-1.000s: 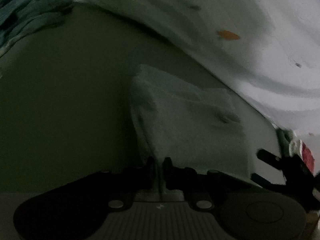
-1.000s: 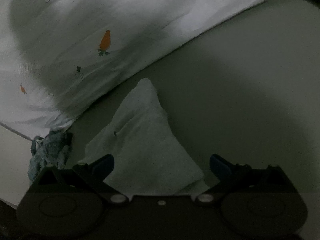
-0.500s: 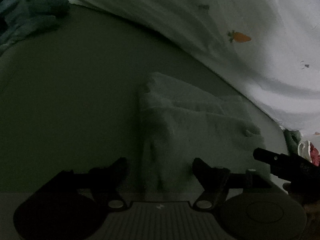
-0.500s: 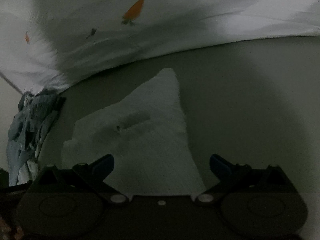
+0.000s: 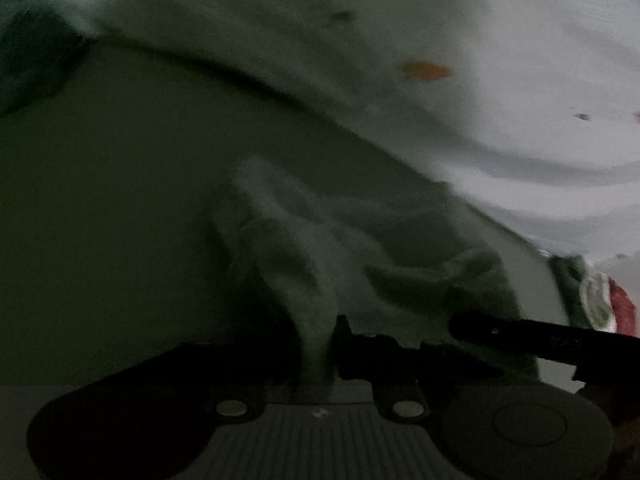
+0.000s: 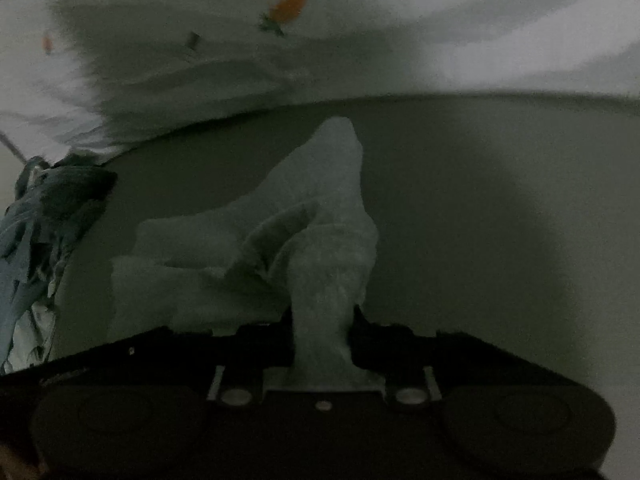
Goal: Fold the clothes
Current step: 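Grasp the folded grey bundle with both grippers and lift it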
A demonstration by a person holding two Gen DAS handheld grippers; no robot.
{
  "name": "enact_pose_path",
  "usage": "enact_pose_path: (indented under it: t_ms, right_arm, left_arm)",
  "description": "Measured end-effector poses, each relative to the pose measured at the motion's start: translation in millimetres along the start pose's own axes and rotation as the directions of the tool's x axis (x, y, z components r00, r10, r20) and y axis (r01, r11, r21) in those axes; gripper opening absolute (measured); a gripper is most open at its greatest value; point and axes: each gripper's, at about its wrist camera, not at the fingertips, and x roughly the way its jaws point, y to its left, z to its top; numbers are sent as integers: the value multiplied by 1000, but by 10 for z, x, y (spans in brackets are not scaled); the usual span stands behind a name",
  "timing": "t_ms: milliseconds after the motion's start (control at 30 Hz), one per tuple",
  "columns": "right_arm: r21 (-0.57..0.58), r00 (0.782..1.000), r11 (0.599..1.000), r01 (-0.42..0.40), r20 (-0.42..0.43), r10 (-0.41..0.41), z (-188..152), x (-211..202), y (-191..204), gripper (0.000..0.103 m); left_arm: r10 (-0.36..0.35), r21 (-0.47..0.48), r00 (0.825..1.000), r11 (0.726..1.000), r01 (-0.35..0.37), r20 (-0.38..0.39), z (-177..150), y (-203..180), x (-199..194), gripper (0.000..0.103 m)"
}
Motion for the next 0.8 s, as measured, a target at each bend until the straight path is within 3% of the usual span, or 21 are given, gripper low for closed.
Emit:
enact_pose_path:
  t_ms: [233,400,633,800]
  right_arm:
    - [26,991,999,28,132,-32,-113,-778,-22,21]
    - [51,962,998,40,270,-52,-282,-1508,-331,21]
    - [70,911,997,12,410,-40,-605,-2543,-1322,21]
    - [49,881,998,40,470,-58,-733,-3147,-2246,21]
  left_arm:
    - [-165,100,986,982,162,19,73,-677,-307,16]
    - [-255,171,965,955,241,63,-116,-1285,-651,16]
    - [-306,269,945,926,266,119,-644,-2622,-868,16]
    - [-363,313,922,898,308,133,-1058,-3734,-727,16]
